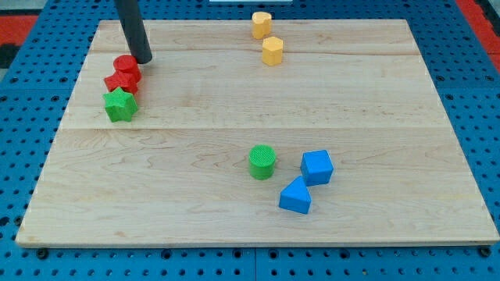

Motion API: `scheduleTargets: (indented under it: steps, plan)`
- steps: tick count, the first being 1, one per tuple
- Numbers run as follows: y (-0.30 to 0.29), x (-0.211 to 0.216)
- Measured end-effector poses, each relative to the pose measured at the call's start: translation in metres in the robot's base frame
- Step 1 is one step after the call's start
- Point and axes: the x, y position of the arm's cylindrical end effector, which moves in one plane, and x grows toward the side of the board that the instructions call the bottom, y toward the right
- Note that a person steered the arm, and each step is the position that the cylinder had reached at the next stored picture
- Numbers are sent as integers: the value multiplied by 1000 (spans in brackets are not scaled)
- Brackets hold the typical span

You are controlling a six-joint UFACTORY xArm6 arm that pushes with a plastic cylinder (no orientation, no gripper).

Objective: Slide green circle into the green star

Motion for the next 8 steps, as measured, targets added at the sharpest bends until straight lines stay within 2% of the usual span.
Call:
scheduleTargets:
  steps: [1, 2, 3, 4, 5, 6, 7, 8]
  plan:
    - [19, 28]
    - [83, 51]
    - [140, 129]
    - [222, 159]
    - [284, 160]
    - [244, 184]
    - [225, 185]
    - [228, 203]
